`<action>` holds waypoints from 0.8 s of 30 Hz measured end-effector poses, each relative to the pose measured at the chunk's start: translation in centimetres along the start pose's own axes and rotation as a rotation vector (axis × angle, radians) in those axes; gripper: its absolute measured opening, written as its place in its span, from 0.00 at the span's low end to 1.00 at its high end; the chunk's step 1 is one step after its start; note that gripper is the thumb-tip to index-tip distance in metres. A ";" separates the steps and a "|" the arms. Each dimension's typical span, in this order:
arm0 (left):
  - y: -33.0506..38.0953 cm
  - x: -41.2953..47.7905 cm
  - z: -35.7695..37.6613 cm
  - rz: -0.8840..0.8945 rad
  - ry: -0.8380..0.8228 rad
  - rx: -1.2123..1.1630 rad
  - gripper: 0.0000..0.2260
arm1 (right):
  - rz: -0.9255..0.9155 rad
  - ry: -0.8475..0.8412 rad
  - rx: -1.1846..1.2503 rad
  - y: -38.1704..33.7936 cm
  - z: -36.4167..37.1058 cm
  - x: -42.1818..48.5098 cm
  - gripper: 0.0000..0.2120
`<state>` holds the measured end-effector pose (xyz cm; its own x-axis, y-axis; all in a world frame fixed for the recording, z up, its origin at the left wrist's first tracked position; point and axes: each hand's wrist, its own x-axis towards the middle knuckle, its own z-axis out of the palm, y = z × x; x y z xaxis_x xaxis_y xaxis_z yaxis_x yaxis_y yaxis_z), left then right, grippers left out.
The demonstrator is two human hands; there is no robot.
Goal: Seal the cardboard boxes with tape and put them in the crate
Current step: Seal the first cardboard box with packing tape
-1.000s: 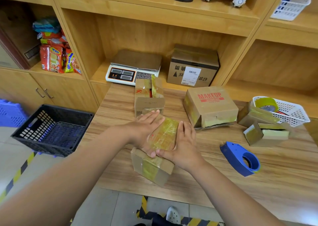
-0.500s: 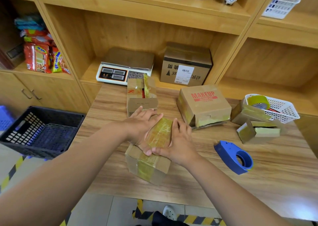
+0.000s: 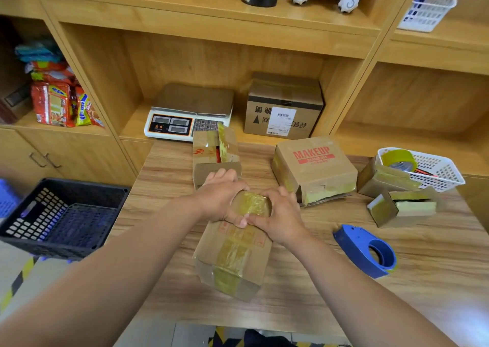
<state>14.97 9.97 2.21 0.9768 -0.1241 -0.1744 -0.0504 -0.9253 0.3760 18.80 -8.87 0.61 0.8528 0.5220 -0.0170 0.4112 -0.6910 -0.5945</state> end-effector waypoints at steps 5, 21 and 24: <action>-0.3 0.7 0.7 -0.011 0.096 -0.058 0.32 | 0.052 0.046 0.147 0.3 0.3 1.0 0.13; 0.9 2.7 0.5 -0.102 0.245 -0.170 0.15 | 0.121 0.133 0.300 0.5 -0.1 3.2 0.13; 0.8 2.7 0.7 -0.112 0.281 -0.202 0.15 | 0.124 0.126 0.308 0.4 -0.1 3.3 0.12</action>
<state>17.42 8.65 1.36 0.9944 0.1039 0.0218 0.0752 -0.8344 0.5460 21.79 -7.54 0.39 0.9310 0.3645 -0.0167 0.2019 -0.5525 -0.8087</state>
